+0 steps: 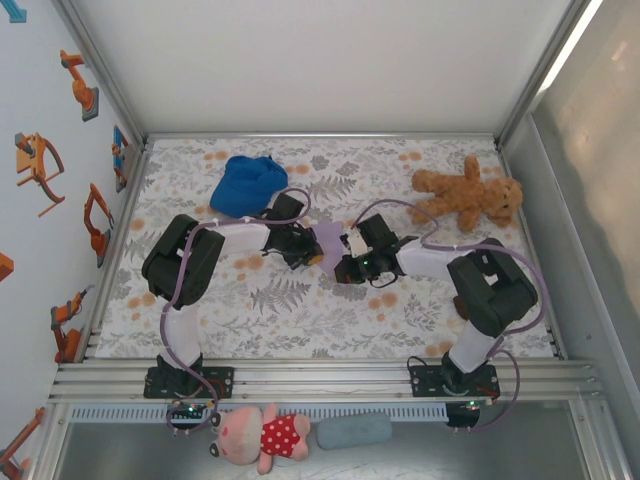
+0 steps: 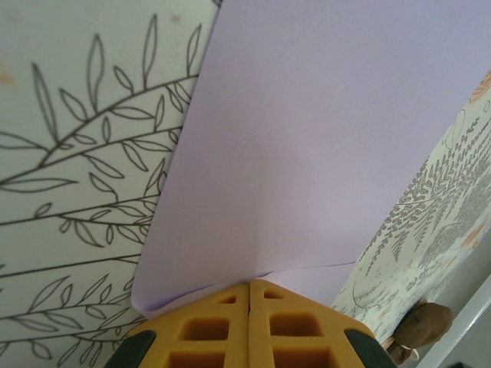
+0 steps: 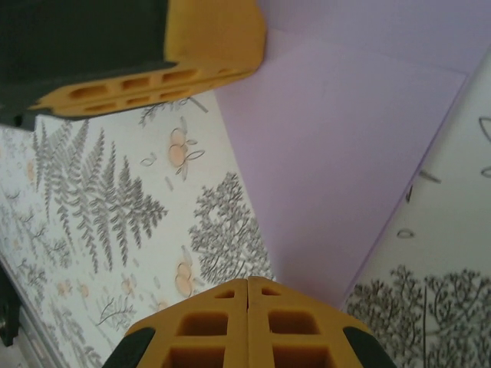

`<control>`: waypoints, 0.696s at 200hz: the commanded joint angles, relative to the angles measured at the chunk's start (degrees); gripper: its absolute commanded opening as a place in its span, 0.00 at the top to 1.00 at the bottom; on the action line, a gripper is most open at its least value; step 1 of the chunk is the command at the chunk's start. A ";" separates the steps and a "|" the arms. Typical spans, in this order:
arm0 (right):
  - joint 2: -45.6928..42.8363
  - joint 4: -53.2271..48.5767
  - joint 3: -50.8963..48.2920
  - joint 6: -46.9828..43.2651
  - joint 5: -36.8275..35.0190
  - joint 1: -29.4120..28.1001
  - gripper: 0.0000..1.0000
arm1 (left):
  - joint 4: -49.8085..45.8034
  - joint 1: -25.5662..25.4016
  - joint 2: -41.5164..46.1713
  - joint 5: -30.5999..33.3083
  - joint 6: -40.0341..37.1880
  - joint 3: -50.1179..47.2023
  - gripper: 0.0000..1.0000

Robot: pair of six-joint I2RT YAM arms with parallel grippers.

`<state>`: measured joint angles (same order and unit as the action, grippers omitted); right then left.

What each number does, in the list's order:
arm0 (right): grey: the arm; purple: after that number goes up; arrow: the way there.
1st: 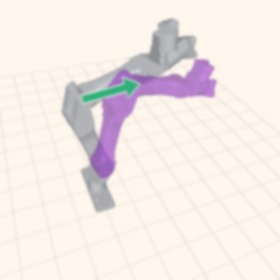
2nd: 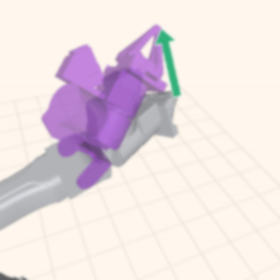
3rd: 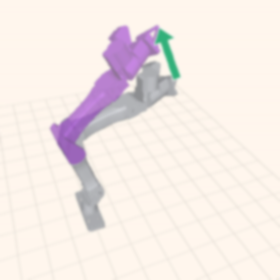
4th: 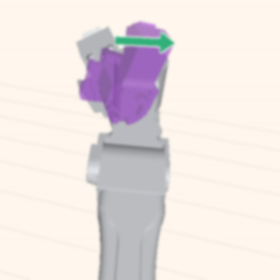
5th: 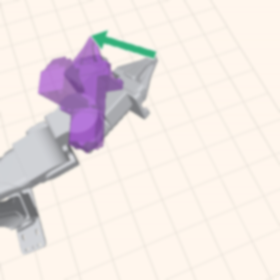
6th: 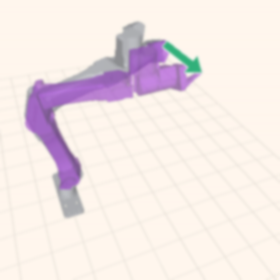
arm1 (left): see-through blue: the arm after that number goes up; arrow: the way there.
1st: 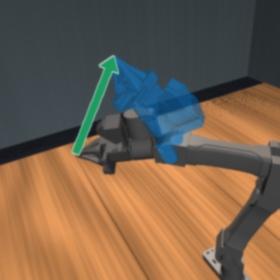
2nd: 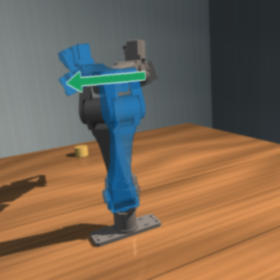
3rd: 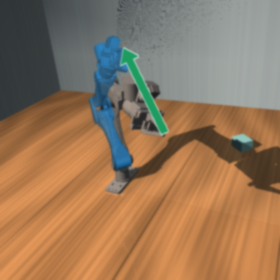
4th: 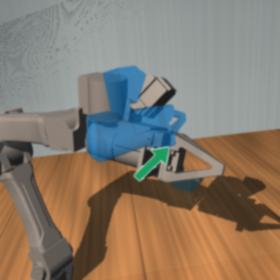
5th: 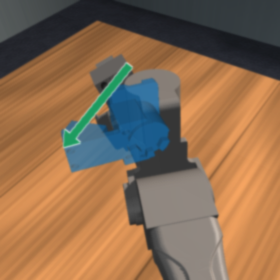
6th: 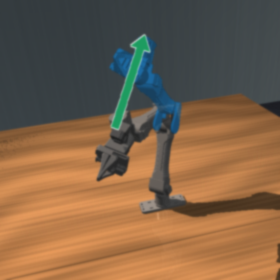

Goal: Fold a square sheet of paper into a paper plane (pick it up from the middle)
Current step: Third fold the triangle at the center of the table.

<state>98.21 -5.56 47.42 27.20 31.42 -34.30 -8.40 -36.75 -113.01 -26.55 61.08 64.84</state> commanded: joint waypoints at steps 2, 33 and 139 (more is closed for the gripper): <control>2.25 -0.26 1.83 0.26 -1.60 0.20 1.00 | -7.02 -0.38 -2.78 5.03 -1.30 -1.10 0.93; 3.79 -2.43 1.47 -0.64 -3.15 0.19 1.00 | -3.78 -0.42 0.16 4.75 -1.80 -1.38 0.93; 6.29 -6.68 1.45 -1.01 -4.61 0.20 1.00 | 19.96 -3.29 6.96 0.89 -9.45 -10.99 0.91</control>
<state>101.36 -7.49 49.32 27.00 30.50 -34.20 5.15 -39.11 -104.25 -23.16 53.12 55.57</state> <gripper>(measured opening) 0.049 0.095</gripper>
